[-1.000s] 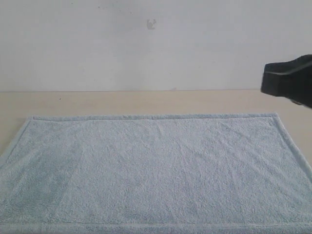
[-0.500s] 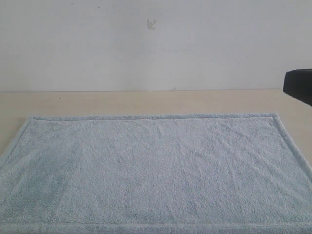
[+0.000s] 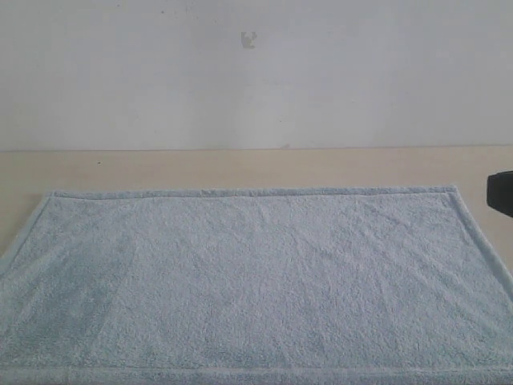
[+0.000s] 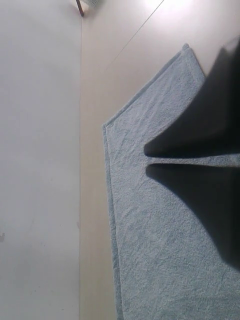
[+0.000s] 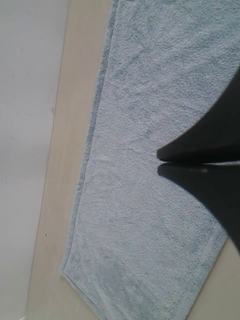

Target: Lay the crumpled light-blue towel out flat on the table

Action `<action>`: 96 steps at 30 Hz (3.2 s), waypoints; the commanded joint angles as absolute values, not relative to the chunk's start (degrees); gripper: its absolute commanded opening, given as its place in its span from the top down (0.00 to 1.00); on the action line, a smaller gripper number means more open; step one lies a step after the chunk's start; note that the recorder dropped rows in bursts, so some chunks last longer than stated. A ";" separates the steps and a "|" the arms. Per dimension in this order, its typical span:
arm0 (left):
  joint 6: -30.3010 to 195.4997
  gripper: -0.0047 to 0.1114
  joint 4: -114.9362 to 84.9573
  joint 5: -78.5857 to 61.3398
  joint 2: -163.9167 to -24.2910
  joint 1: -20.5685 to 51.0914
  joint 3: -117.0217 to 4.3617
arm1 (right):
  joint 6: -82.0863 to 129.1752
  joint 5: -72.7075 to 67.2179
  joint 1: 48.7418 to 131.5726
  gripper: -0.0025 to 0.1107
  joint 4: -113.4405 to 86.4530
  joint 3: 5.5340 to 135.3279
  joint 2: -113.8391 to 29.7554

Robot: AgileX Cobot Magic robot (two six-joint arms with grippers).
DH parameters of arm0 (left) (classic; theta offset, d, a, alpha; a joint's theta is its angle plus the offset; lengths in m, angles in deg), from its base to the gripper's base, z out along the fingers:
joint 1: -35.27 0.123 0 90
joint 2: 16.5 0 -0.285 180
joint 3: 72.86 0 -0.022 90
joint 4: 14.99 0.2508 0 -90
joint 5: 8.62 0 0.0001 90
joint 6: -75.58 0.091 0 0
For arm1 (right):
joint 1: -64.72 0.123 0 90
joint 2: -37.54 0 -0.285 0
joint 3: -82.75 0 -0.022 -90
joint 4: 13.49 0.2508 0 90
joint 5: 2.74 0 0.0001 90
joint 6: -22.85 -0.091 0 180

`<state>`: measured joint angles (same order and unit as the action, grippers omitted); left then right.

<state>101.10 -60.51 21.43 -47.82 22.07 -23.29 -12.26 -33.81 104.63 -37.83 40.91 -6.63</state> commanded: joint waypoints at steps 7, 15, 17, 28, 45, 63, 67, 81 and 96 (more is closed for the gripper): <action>101.42 0.93 -61.01 21.45 -47.55 21.72 -23.29 | -12.38 -34.07 104.67 0.98 -37.76 40.86 -6.37; 101.42 0.93 -61.01 21.45 -47.55 21.72 -23.29 | -12.49 -34.07 104.67 0.98 -37.76 40.86 -6.37; 101.42 0.93 -61.01 21.45 -47.55 21.72 -23.29 | -12.65 -34.07 104.67 0.98 -37.76 40.86 -6.37; 101.42 0.93 -61.01 21.59 -47.55 21.72 -23.29 | -12.63 -33.92 104.67 0.98 -37.57 40.86 -6.37; 101.42 0.93 -61.01 21.37 -47.55 21.72 -23.29 | -12.63 -33.58 104.67 0.98 -20.84 40.86 -2.91; 101.42 0.93 -61.01 21.37 -47.55 21.72 -23.29 | -8.34 -28.05 104.67 0.98 -19.58 25.93 15.65; 101.42 0.93 -61.01 21.49 -47.55 21.72 -23.29 | 9.23 -26.04 104.57 0.98 -10.94 24.25 18.69; 101.42 0.93 -61.01 21.49 -47.55 21.72 -23.29 | 21.99 -24.38 91.03 0.98 -7.99 22.80 27.59; 101.42 0.93 -61.01 21.21 -47.55 21.72 -23.29 | 21.89 -23.49 75.11 0.98 -7.18 9.95 29.76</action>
